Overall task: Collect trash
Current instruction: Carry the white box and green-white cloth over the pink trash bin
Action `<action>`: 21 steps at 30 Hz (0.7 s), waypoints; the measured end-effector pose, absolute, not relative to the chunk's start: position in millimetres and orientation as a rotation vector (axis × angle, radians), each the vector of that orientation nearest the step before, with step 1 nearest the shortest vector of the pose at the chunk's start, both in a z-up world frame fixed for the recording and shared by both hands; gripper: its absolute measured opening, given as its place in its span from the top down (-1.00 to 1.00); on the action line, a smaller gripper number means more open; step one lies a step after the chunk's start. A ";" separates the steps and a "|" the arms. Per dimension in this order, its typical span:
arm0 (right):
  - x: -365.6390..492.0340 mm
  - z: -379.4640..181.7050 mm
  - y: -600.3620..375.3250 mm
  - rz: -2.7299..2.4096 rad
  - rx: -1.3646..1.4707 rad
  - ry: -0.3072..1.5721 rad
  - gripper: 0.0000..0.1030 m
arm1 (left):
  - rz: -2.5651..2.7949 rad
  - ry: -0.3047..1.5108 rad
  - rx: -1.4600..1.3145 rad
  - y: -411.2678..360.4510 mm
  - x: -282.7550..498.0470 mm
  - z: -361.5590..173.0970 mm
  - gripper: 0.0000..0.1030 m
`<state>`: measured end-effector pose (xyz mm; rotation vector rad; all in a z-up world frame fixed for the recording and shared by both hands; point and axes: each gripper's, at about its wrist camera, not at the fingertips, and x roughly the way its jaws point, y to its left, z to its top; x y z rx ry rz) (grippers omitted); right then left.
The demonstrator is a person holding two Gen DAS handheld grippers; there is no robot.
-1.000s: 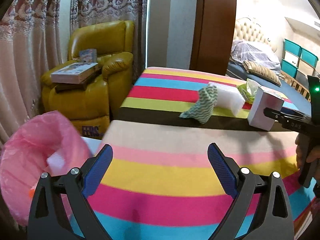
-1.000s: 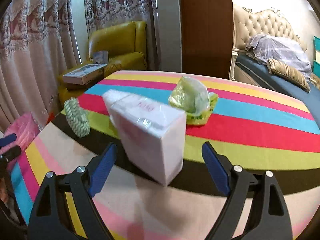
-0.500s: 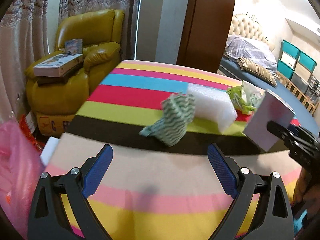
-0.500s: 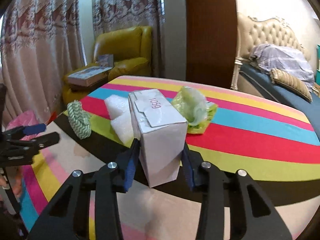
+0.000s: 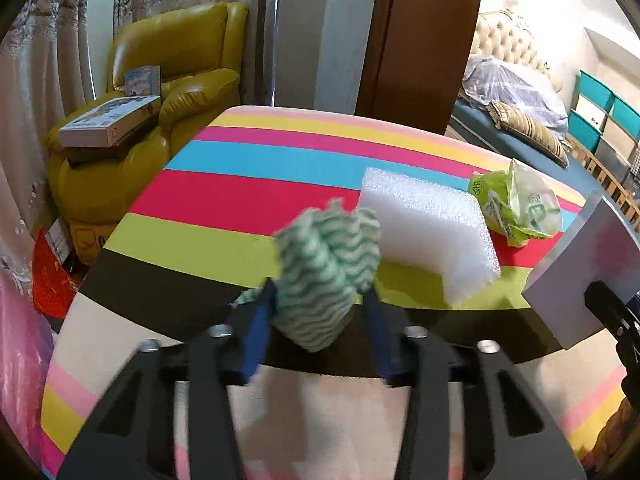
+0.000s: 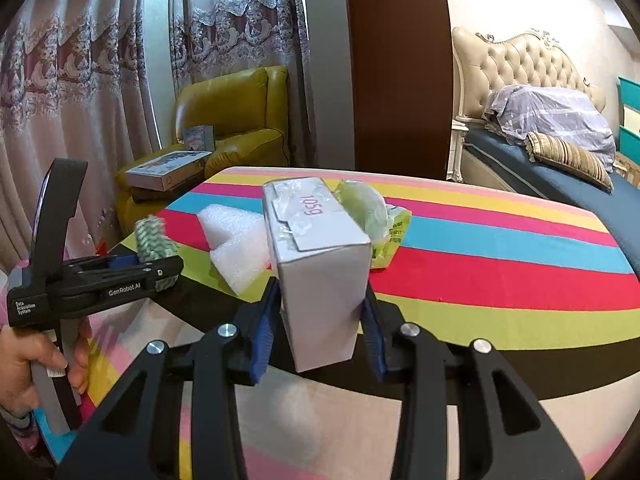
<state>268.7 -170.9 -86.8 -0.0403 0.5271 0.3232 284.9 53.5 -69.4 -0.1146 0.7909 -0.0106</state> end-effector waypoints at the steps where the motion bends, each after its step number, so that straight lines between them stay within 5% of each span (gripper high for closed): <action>1: 268.4 -86.6 -170.2 0.322 -0.048 0.527 0.26 | -0.018 0.790 -0.109 52.9 283.4 -69.7 0.38; 21: 269.3 -85.3 -176.1 0.248 -0.014 0.518 0.26 | -0.004 0.688 0.039 28.8 258.8 -60.0 0.41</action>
